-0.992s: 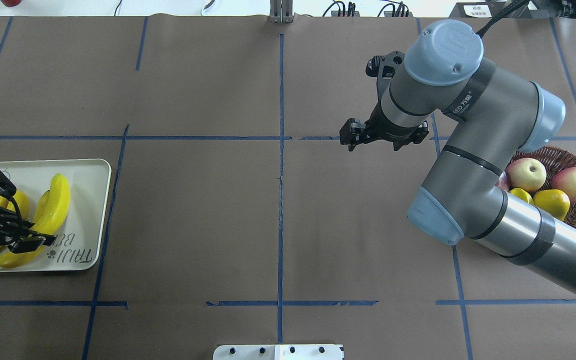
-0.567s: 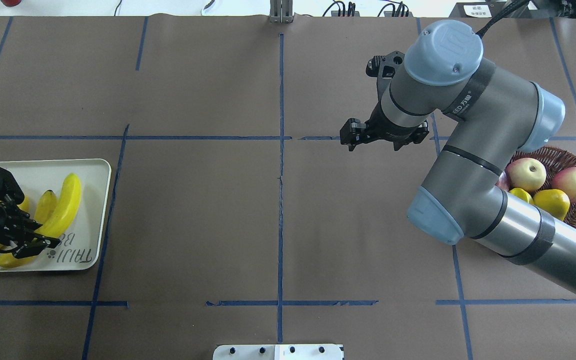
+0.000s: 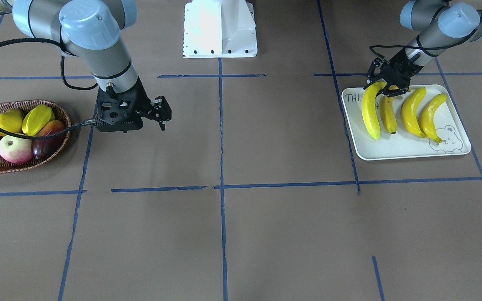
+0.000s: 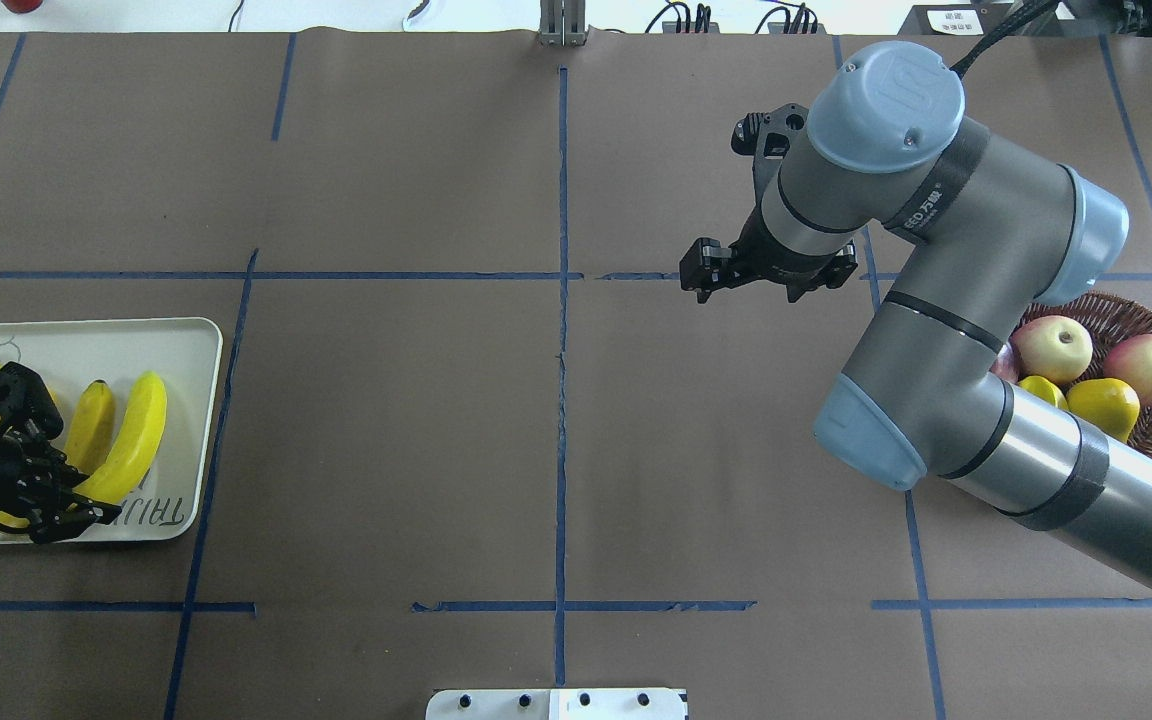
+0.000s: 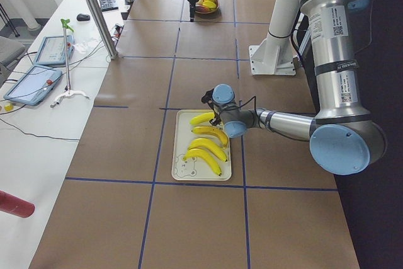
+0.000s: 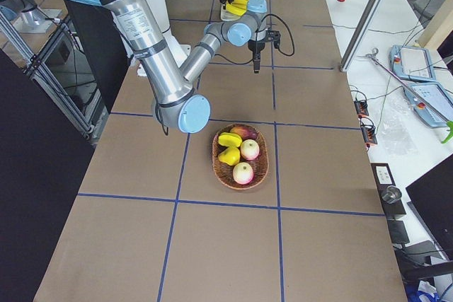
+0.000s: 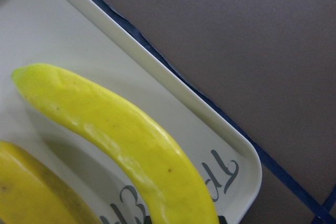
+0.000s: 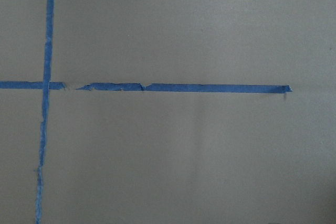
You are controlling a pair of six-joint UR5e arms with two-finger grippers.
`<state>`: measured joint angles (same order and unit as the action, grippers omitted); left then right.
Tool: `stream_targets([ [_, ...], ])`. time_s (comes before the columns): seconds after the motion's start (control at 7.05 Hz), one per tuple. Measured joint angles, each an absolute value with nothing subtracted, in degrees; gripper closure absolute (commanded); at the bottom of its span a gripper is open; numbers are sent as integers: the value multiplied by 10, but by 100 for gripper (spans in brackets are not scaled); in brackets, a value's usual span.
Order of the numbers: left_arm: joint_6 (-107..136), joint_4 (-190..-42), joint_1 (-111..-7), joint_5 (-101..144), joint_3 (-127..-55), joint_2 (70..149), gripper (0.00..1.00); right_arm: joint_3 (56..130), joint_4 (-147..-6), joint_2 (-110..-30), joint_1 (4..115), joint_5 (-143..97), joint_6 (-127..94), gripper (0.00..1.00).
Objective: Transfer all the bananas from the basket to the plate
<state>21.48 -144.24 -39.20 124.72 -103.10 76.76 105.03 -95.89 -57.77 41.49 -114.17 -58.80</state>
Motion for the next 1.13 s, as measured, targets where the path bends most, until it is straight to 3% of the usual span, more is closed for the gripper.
stream_targets([
  [0.85,265,-1423,-433,1247,-1033,778,0,1052,-960,-578,425,-1152,-587,0],
  [1.13,293,-1310,-503,1247,-1061,782,0,1059,-964,-593,463,-1192,-550,0],
])
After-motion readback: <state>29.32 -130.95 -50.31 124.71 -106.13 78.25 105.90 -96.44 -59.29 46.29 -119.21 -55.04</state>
